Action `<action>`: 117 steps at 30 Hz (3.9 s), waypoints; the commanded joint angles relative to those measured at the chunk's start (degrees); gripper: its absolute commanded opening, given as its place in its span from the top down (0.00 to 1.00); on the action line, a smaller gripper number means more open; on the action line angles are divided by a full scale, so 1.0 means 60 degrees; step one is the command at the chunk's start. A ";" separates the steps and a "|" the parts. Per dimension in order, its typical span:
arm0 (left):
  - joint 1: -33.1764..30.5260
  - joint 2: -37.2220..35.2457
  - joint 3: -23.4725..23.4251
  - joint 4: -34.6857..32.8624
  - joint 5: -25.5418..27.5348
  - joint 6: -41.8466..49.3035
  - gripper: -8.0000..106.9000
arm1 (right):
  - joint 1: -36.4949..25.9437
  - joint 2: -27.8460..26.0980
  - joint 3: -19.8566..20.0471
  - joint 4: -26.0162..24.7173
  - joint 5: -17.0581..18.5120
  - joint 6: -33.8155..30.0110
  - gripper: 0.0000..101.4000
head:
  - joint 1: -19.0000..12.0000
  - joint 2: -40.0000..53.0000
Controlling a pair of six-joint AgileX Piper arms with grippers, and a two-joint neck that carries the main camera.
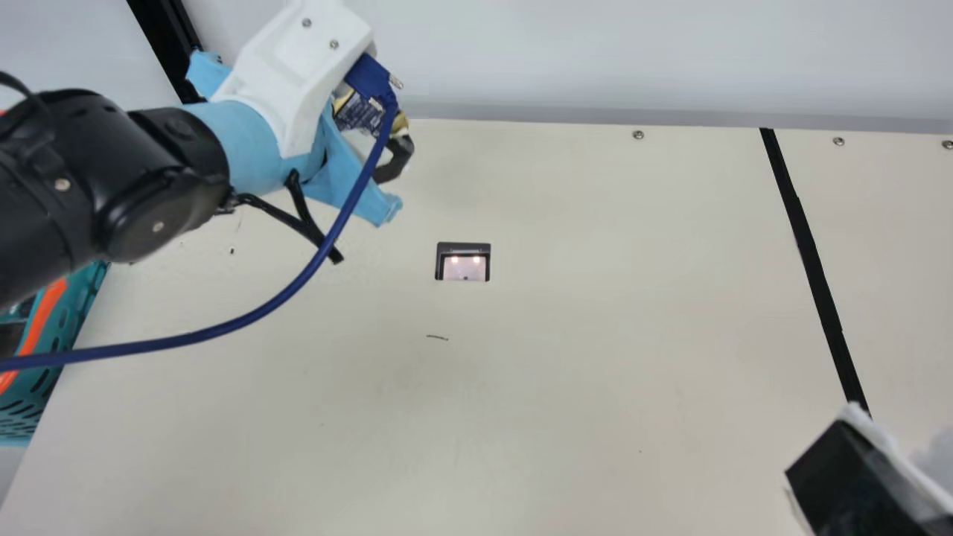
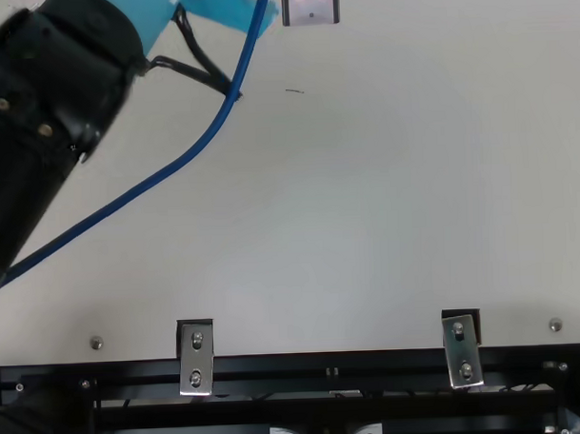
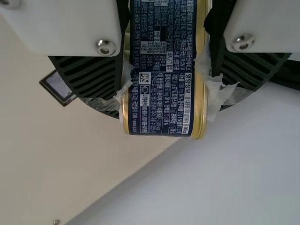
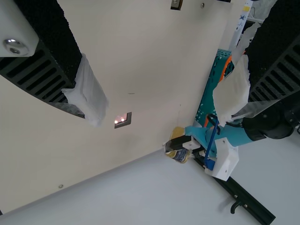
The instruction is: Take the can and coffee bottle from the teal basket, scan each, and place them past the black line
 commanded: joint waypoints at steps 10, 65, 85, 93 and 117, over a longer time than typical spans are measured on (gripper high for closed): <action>0.1026 0.0310 -0.0724 -0.5427 0.2971 0.6939 0.84 | 0.0000 0.0000 0.0000 0.0000 0.0000 0.0000 0.00 | -0.0030 -0.0095; 0.3042 -0.2430 0.2358 -1.2376 0.1784 1.0849 0.15 | 0.1286 0.3032 -0.0459 0.0060 -0.1583 -0.1014 0.00 | -0.0030 -0.0095; 0.2951 -0.3469 0.3039 -1.2081 0.0028 1.1791 0.15 | 0.0923 0.7266 -0.2354 0.0314 -0.0003 -0.3348 0.00 | -0.0030 -0.0095; 0.3624 -0.4664 0.4123 -1.3128 -0.1031 1.3883 0.15 | 0.1696 0.9801 -0.2740 -0.0274 -0.0003 -0.5122 0.00 | -0.0030 -0.0095; 0.4598 -0.5726 0.5017 -1.4529 -0.1479 1.5605 0.15 | 0.3331 1.2027 -0.2764 -0.2858 -0.0003 -0.8283 0.00 | -0.0030 -0.0095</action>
